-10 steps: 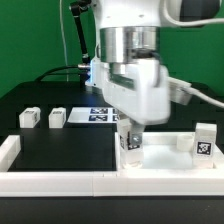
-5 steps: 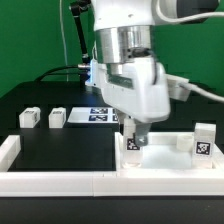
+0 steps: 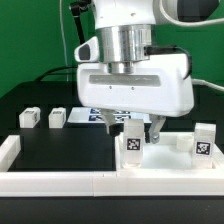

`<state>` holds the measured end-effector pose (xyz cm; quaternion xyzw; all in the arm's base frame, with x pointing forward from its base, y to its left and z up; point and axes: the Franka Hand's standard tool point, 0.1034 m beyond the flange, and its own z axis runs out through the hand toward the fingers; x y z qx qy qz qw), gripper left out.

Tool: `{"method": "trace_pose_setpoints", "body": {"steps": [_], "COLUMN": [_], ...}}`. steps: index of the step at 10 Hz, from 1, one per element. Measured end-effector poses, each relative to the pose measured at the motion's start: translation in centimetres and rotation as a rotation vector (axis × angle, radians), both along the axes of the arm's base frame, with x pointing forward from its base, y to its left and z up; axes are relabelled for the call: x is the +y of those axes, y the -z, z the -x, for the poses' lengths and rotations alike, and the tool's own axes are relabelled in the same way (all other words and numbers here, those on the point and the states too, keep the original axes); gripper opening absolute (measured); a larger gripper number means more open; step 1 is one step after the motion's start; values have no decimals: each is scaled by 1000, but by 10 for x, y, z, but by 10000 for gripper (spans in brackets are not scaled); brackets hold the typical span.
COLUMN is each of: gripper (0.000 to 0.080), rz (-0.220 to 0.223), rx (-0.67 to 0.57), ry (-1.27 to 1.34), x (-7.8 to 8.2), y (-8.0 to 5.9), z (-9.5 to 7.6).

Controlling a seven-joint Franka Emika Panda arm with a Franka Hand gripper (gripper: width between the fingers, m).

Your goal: Assemble square table

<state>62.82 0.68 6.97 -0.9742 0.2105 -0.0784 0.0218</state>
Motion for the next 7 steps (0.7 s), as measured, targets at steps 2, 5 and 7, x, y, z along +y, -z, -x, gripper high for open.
{"method": "trace_pose_setpoints", "body": {"steps": [2, 5, 7], "gripper": [649, 534, 399], "rz": [41, 37, 15], "rx": [-6, -3, -2], "ry": [-210, -177, -49], "x": [2, 1, 0], "y": [-9, -6, -6], "z": [-6, -5, -5]}}
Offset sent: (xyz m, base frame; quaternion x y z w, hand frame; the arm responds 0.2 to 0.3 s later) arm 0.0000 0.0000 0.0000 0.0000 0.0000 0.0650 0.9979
